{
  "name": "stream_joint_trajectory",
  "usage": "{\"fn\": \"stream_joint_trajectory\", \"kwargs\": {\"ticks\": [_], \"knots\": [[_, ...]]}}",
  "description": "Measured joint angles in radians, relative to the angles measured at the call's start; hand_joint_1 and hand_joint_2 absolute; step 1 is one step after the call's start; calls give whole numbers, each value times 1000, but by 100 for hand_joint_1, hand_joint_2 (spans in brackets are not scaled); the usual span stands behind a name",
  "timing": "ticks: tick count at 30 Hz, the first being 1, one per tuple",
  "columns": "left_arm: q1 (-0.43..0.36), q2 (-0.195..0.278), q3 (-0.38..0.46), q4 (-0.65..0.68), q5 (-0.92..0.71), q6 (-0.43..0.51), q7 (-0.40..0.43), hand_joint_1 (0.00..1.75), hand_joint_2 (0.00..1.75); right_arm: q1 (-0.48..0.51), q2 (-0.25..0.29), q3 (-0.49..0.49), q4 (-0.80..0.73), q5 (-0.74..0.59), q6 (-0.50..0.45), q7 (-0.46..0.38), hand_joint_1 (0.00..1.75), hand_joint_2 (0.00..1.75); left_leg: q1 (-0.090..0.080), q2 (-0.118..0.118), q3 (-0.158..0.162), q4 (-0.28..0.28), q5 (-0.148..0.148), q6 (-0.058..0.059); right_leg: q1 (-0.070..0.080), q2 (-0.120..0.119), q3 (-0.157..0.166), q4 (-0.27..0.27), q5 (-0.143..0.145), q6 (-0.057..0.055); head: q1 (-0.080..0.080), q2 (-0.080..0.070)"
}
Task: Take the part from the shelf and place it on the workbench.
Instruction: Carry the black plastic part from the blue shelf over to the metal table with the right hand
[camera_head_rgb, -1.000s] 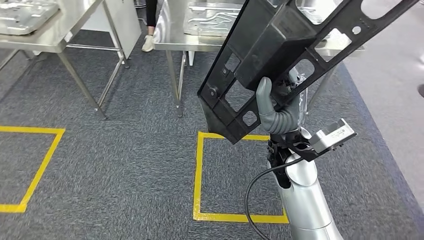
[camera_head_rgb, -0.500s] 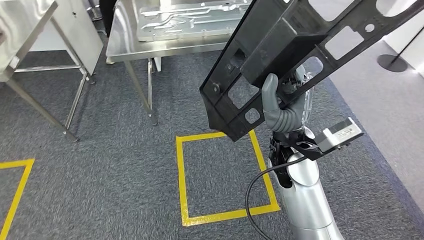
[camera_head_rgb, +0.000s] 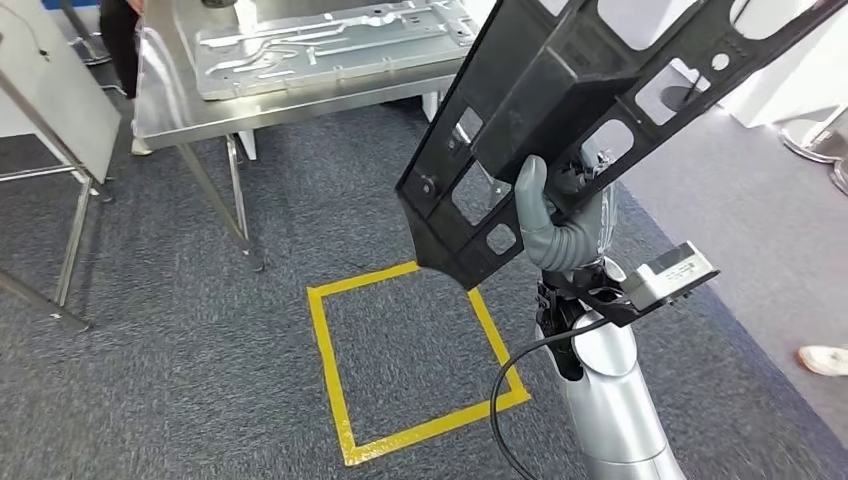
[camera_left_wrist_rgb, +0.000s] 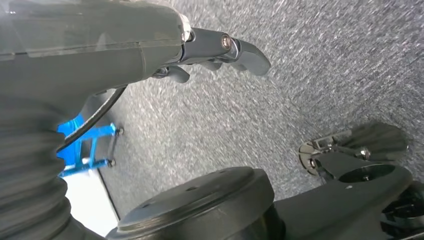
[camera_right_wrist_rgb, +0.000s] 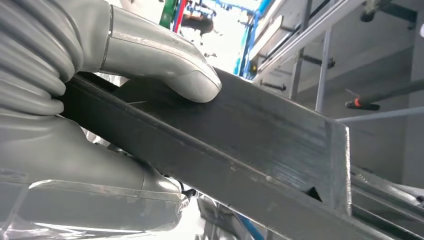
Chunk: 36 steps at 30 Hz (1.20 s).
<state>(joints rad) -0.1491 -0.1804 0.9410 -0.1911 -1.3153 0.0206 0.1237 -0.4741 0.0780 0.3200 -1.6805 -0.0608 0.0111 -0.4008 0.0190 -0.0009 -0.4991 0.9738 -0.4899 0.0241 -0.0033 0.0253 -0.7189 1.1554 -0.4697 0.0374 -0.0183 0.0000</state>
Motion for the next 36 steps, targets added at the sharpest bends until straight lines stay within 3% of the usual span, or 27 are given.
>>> {"fn": "stream_joint_trajectory", "kwargs": {"ticks": [2,3,4,6,7,9,11,12,14,15,17,18,19,21,22,23,26,28,29,31,32,33,34,36], "knots": [[2,0,0,0,2,0,-3,0,175,2,0,1,1,1,0,0,169,175,0,27,2,0,-3,-1,-10,-18,-64,123,-38,10,0,0],[3,1,0,0,3,1,-3,0,175,3,0,1,1,1,0,0,169,175,0,40,4,1,-6,-3,-15,-22,-73,137,-32,14,0,0],[4,1,0,0,3,1,-4,0,175,3,0,1,2,1,0,0,169,175,0,53,8,1,-10,-6,-18,-27,-59,107,-8,16,0,0],[6,2,0,0,3,1,-4,0,175,2,0,1,2,1,0,0,169,175,0,76,21,1,-21,-14,-17,-63,18,-36,56,14,0,0],[8,2,0,0,3,2,-3,0,175,1,0,1,1,1,0,0,169,175,-3,86,26,2,-28,-20,-14,-80,50,-97,76,9,0,0],[10,3,0,0,3,2,-3,0,175,1,0,1,1,2,0,0,169,175,-9,104,34,2,-39,-33,-4,-92,74,-146,79,-6,0,0],[9,4,0,0,2,3,-4,0,175,1,0,1,0,2,0,0,169,175,-8,118,42,-2,-48,-44,-4,-68,71,-146,75,-20,0,0],[9,4,0,0,1,3,-4,0,175,1,0,0,0,3,0,0,169,175,-6,108,43,5,-57,-49,-6,-56,73,-148,74,-26,0,0],[7,5,0,0,2,1,-10,0,175,-1,1,0,-2,8,-2,-1,169,175,-1,60,15,78,-101,-54,-10,-36,79,-153,73,-39,0,0],[4,6,0,0,3,-1,-14,0,175,-2,1,0,-3,12,-3,-1,169,175,-1,35,-17,145,-133,-54,-9,-28,81,-153,71,-44,0,0],[-6,6,0,0,6,-5,-22,0,175,-1,2,0,-3,18,-5,-1,169,175,-3,16,-86,275,-175,-54,-4,-11,85,-153,67,-50,0,0],[-10,6,0,0,6,-7,-24,0,175,0,1,0,-3,21,-5,0,169,175,-3,14,-104,301,-170,-53,-2,-2,88,-152,65,-52,0,0],[-11,6,0,0,7,-7,-26,0,175,1,1,0,-3,24,-6,0,169,175,-3,13,-104,285,-143,-50,0,7,92,-151,62,-52,0,0],[-7,7,0,0,7,-7,-27,0,175,2,1,1,-4,33,-10,-1,169,175,-3,7,-67,170,-55,-41,1,22,101,-149,57,-48,0,0],[-4,8,0,0,7,-7,-28,0,175,2,1,1,-4,38,-14,-2,169,175,-5,2,-49,111,-22,-37,3,28,103,-146,55,-45,0,0],[-1,9,0,0,7,-6,-29,0,175,2,2,1,-5,43,-18,-3,169,175,-7,-3,-35,67,-7,-32,3,32,100,-144,54,-41,0,0],[1,9,0,0,9,2,-37,0,175,3,1,2,-7,54,-26,-6,169,175,-10,-7,-28,30,-9,-20,3,35,87,-144,61,-23,0,0],[2,7,0,0,10,10,-44,0,175,3,1,2,-7,60,-29,-8,169,175,-6,-3,-25,21,-1,-10,3,18,79,-126,48,-11,0,0],[3,6,0,0,10,14,-47,0,175,2,1,3,-7,63,-31,-9,169,175,-3,0,-22,17,2,-6,3,6,63,-87,25,-6,0,0],[5,6,1,0,11,21,-53,0,175,2,1,4,-7,67,-36,-10,169,175,-3,7,-20,15,2,-2,-2,-12,0,47,-37,2,0,0],[6,6,1,0,11,23,-54,0,175,3,1,4,-7,68,-38,-11,169,175,-3,10,-20,15,1,-2,-6,-14,-33,112,-59,5,0,0],[6,6,1,0,11,26,-56,0,175,4,1,4,-6,68,-40,-11,169,175,-3,12,-19,15,0,-3,-10,-16,-52,148,-64,8,0,0],[6,5,1,0,11,28,-57,0,175,5,1,4,-6,69,-40,-11,169,175,-2,13,-16,16,-3,-5,-14,-18,-49,140,-47,11,0,0],[8,4,1,0,11,32,-59,0,175,4,1,5,-6,69,-40,-11,169,175,-1,14,-5,16,-11,-13,-20,-28,13,14,23,13,0,0]]}}
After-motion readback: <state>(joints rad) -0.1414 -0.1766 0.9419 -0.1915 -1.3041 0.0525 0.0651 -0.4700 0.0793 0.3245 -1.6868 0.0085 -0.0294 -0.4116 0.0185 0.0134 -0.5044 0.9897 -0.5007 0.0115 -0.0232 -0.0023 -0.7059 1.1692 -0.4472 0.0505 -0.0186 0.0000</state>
